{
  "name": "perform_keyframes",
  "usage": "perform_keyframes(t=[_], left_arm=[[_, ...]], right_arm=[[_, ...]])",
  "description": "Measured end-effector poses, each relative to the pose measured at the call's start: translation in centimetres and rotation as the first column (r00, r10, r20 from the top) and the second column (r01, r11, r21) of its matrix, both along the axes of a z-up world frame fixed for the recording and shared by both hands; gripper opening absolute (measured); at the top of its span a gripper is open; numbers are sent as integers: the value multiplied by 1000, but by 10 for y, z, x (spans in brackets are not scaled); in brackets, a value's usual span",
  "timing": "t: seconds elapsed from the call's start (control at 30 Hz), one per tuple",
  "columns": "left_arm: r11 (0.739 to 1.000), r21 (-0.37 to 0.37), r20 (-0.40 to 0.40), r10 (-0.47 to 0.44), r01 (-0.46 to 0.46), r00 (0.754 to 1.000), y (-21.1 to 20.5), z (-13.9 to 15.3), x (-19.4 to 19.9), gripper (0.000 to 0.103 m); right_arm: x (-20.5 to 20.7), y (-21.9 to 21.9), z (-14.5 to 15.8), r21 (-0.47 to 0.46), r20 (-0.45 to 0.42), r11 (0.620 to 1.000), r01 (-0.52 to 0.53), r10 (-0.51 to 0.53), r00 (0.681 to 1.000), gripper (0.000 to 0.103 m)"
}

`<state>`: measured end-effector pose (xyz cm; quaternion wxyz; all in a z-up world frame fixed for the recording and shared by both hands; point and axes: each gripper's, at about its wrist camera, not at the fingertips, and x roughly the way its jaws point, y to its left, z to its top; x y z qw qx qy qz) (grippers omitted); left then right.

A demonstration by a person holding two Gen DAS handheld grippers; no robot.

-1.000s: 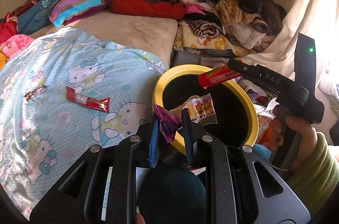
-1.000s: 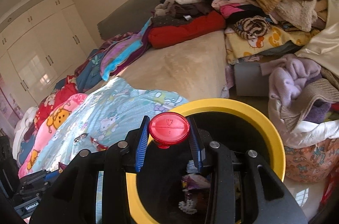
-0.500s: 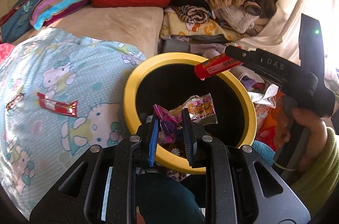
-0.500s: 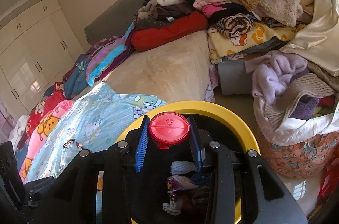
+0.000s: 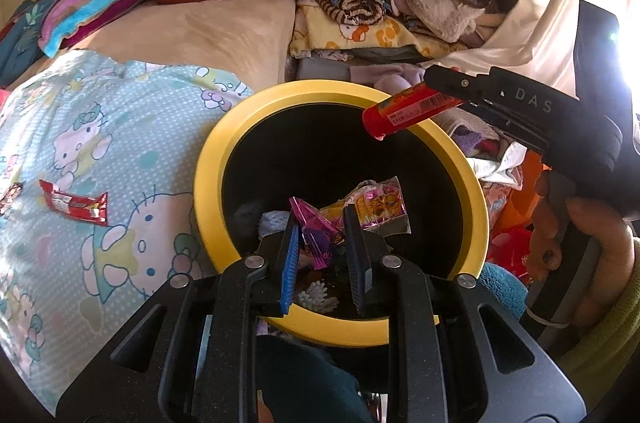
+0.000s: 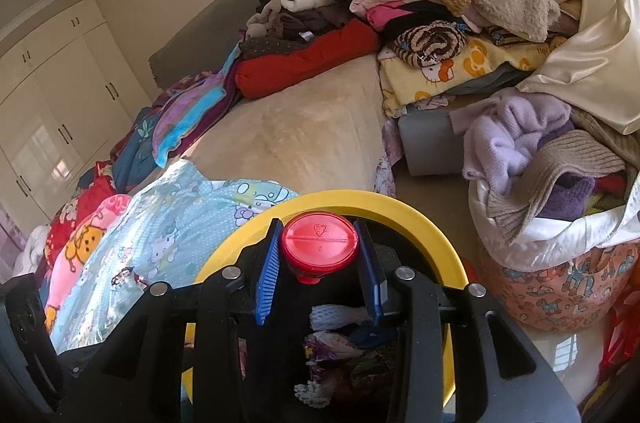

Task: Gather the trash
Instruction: 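Open both grippers to drop the wrapper and tube into the bin, then move both open grippers back toward the remaining candy on the blanket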

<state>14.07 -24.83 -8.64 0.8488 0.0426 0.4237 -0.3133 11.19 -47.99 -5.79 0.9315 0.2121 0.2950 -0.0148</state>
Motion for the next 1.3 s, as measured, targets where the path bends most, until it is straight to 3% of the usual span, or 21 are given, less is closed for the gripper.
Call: perform_keyframes(t=[0.13,0.17,0.2,0.23,0.27,0.33,0.47,0.83,1.03,1.3], left_arm=[[1000,-6,-4,-11,11,1000,-4,-1,0,20],[1000,-6,0,-10,10,1000,-5,-2,0,33],[1000,-4,5,-4,4,1000,-5,-1,0,44],[1000,-5,10,8,-8,1000,-4,-1,1,65],[1000,-15,8,22,-22,1000,0,-1,2,78],[998,-33,5,50,-50,999,8,-1,3,90],[990,-66,4,124,-124,992,31,3,9,92],[949,-66,82,313,-308,946,108,14,27,92],[898,-88,73,438,-432,896,166,11,50,92],[821,-102,40,567,-561,823,236,-2,78,92]], right_arm=[[2,-1,-2,12,-11,1000,5,-5,1000,35],[2,-3,-3,23,-16,1000,10,-9,1000,39],[2,-5,-5,42,-25,999,16,-15,1000,51],[2,-6,-7,53,-26,998,21,-20,999,61],[2,-7,-8,59,-28,998,30,-28,999,62],[2,-7,-9,54,-36,998,36,-34,999,63],[4,3,-9,28,-36,999,18,-17,999,67],[16,82,0,-71,-1,974,-214,214,977,69],[30,139,-1,-133,-27,920,-368,367,930,70],[59,228,-23,-238,-149,805,-544,523,839,70]])
